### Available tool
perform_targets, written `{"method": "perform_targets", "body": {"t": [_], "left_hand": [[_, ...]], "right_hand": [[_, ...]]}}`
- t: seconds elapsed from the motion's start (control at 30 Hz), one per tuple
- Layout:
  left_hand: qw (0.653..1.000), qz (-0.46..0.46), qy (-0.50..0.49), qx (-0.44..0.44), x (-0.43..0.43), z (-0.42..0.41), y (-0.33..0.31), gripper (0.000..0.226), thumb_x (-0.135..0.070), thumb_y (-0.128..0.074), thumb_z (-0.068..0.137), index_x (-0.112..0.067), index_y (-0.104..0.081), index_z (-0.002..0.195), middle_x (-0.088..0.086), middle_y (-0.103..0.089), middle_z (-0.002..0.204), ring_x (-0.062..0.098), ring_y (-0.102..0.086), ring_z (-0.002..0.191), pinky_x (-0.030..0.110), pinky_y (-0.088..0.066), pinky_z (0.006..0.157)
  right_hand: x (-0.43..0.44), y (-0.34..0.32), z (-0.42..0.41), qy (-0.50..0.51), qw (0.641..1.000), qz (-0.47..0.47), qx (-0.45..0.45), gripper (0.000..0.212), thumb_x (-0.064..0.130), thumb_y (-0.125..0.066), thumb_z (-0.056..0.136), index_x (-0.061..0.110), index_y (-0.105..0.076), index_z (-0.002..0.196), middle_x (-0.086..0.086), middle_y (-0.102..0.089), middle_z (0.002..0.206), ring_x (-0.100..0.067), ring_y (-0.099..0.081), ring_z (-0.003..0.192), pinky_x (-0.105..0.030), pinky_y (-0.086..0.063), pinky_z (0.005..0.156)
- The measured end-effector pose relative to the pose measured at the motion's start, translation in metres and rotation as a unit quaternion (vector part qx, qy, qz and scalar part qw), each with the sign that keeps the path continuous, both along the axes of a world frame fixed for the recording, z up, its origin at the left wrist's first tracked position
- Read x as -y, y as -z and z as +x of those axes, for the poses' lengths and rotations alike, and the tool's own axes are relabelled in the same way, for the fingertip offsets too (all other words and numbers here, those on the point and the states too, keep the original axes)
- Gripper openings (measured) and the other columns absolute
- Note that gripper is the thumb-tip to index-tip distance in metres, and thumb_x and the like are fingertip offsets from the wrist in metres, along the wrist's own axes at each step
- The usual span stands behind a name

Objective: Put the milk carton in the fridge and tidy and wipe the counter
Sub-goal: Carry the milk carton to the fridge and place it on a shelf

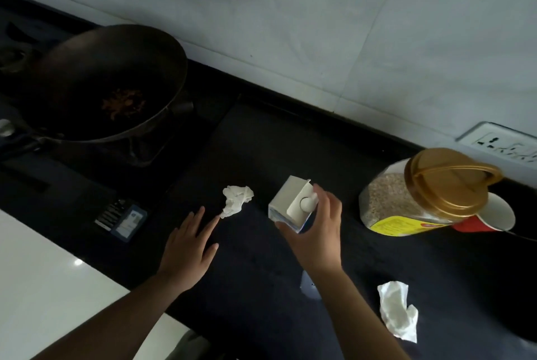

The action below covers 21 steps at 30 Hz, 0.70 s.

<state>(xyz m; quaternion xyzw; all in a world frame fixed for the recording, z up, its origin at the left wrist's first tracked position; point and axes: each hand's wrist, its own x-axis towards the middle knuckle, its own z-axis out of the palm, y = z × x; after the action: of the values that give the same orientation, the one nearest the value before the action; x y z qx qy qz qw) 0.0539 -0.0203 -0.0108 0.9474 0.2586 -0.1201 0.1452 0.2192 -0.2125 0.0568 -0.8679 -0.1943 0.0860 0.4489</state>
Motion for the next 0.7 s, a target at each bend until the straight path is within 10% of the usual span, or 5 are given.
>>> {"method": "perform_targets", "body": {"t": [0.2,0.57,0.7], "left_hand": [[0.999,-0.006,-0.037,-0.007,0.015,-0.007,-0.002,0.073,-0.060,-0.013,0.079,-0.030,-0.027,0.144,0.007,-0.015,0.157,0.027,-0.014,0.144,0.050,-0.031,0.107],[0.994,-0.069,-0.081,-0.007,0.051,-0.057,-0.019,0.083,-0.065,-0.008,0.072,-0.031,-0.022,0.146,0.001,-0.008,0.158,0.021,-0.006,0.145,0.039,-0.023,0.114],[0.983,-0.127,-0.126,0.036,0.061,-0.088,-0.032,0.083,-0.066,-0.016,0.072,-0.027,-0.026,0.145,0.003,-0.025,0.154,0.020,-0.021,0.142,0.035,-0.025,0.113]], "right_hand": [[0.009,-0.006,0.013,-0.018,0.998,0.024,-0.052,0.071,0.023,-0.082,0.062,0.031,-0.042,0.119,0.011,-0.046,0.117,0.016,-0.042,0.100,0.001,-0.036,0.073],[0.012,-0.003,-0.025,-0.066,0.985,0.069,-0.141,0.072,0.037,-0.081,0.059,0.035,-0.040,0.118,0.011,-0.047,0.119,-0.006,-0.048,0.111,-0.032,-0.049,0.089],[0.007,-0.012,-0.060,-0.134,0.981,0.022,-0.140,0.063,0.033,-0.080,0.066,0.034,-0.041,0.116,0.011,-0.046,0.117,-0.005,-0.049,0.108,-0.020,-0.046,0.082]]}}
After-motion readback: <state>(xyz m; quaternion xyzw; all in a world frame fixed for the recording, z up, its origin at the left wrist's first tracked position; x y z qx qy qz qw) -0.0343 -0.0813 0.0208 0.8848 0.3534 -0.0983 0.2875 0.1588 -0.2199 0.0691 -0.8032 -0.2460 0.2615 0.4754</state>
